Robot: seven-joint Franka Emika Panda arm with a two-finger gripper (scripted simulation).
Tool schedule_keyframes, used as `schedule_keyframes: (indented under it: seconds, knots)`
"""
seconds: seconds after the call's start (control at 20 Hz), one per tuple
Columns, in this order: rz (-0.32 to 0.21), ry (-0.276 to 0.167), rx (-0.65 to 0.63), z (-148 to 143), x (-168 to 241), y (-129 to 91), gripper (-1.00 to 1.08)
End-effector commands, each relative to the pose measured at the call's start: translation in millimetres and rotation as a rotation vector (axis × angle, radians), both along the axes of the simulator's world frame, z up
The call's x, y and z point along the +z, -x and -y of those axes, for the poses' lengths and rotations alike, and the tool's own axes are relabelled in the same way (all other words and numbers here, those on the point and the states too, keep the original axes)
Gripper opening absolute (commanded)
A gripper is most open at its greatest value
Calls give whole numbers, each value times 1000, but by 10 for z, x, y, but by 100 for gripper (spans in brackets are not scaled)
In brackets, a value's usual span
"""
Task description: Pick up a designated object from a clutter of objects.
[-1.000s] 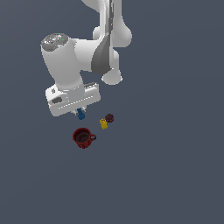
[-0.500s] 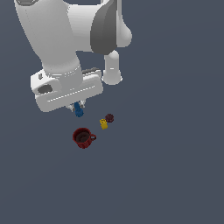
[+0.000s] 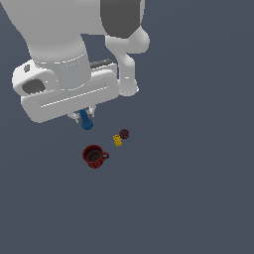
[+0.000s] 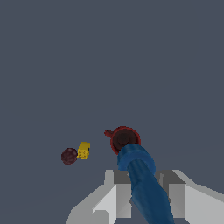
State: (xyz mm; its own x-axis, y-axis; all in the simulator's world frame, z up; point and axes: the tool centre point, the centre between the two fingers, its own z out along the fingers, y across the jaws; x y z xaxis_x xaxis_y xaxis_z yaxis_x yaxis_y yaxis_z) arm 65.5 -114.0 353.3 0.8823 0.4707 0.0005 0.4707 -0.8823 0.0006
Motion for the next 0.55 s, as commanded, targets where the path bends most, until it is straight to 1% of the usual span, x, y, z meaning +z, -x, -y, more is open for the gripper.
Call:
schedule_keyframes:
  seconds: [0.0, 0.25, 0.5]
  knots:
    - [-1, 0, 0, -17, 89, -55, -100]
    - [-1, 0, 0, -36, 193, -122, -100]
    - [-1, 0, 0, -42, 225, -144, -100]
